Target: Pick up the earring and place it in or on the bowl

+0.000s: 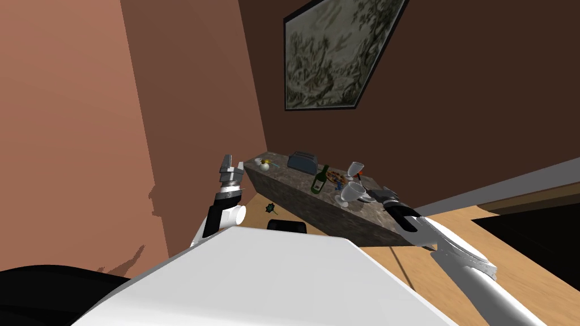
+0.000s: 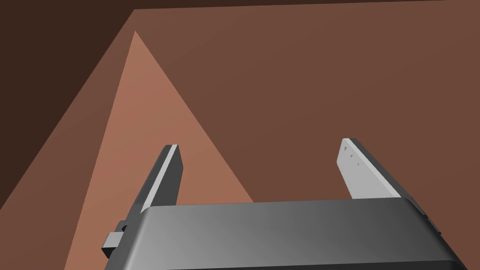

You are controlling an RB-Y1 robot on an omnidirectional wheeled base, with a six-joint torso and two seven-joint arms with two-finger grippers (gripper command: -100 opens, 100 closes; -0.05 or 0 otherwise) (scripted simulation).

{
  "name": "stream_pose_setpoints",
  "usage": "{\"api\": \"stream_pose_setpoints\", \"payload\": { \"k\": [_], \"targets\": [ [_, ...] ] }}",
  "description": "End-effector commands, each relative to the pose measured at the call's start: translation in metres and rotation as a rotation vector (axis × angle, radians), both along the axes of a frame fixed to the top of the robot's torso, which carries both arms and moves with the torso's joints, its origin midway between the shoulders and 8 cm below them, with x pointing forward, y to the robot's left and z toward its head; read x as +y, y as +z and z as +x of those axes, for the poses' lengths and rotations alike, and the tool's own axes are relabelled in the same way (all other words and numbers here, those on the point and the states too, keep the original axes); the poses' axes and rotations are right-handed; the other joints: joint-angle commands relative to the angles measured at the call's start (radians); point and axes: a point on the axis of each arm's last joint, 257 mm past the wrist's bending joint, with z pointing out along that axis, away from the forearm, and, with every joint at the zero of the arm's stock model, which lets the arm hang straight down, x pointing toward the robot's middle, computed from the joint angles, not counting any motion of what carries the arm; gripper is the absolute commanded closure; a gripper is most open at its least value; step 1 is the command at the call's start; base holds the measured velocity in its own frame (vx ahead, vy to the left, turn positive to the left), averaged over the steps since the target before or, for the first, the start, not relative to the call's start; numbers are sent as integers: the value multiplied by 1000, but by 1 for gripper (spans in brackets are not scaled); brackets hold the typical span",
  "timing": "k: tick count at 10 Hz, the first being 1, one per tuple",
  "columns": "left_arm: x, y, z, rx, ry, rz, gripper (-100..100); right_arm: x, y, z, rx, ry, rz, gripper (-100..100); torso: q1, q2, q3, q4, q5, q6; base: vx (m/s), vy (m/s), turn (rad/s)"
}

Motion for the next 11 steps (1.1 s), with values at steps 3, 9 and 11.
{"api": "stream_pose_setpoints", "payload": {
  "k": [3, 9, 11],
  "targets": [
    [0, 0, 0, 0, 0, 0, 0, -12, 19, -1, -6, -4, 6, -100, 0, 0, 0, 0, 0, 0, -12, 23, 7],
    [0, 0, 0, 0, 0, 0, 0, -12, 21, 0, -7, -5, 7, 0, -2, -1, -1, 0, -1, 0, -3, 5, 1],
    [0, 0, 0, 0, 0, 0, 0, -12, 21, 0, -7, -5, 7, 0, -2, -1, -1, 0, -1, 0, 0, 0, 0]
  ]
}}
